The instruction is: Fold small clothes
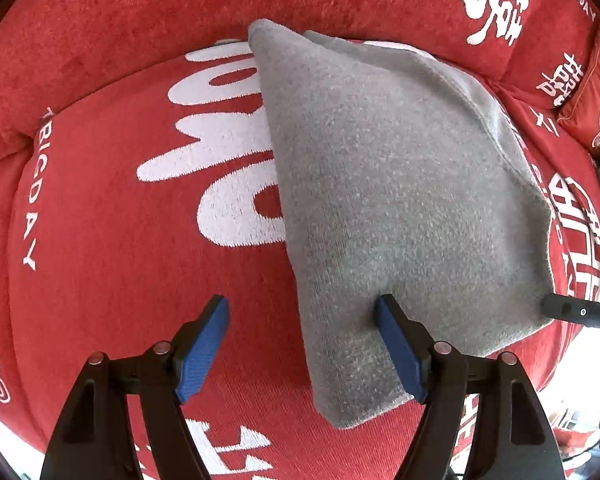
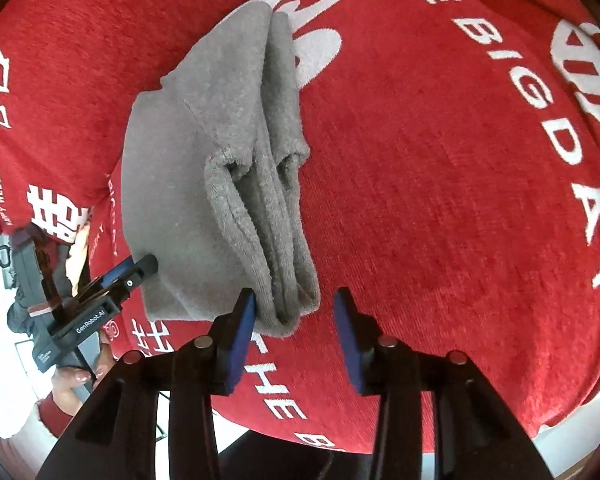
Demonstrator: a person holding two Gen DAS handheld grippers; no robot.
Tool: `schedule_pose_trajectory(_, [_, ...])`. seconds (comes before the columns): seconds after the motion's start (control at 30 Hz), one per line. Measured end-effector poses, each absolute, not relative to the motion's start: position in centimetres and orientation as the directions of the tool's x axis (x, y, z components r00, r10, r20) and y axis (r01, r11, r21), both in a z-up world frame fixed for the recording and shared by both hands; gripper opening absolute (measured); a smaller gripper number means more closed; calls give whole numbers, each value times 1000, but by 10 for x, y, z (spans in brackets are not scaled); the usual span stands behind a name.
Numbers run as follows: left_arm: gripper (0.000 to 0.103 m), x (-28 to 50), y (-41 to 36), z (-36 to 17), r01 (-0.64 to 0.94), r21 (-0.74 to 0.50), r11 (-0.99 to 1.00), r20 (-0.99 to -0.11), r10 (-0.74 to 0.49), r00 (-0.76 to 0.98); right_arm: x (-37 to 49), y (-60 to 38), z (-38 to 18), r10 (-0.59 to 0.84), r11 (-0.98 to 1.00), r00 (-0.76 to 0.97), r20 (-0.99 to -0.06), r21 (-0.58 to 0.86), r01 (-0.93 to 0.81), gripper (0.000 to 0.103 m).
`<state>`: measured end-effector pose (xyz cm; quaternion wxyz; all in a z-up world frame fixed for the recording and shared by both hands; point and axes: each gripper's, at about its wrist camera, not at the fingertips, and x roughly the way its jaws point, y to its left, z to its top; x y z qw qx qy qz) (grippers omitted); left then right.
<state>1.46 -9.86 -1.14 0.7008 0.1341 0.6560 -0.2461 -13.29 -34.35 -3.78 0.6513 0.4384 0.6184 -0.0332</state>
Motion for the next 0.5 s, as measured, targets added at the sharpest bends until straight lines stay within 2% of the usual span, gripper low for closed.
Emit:
schedule_pose_trajectory(0.07, [77,15,-97,-11,513,-136,847,-986,-168,16,-134,-345,-38,496,610,236,-836,529,590,46])
schedule_pose_trajectory(0.13, [95,15,-97,-11,507,-99,856,-990,-139,41,-135,-347,-36,491,610,237,-838,525,594,49])
schedule_pose_trajectory(0.27, [96,16,-96,-11,492,-83,867,-991,-125,53,-135,-351,-32,478,602,251,-842,522,604,55])
schedule_pose_trajectory(0.5, [96,21,-90,-19,441,-109,891,-993,-115,-13,-122,-365,-15,434,602,309,-847,527,600,58])
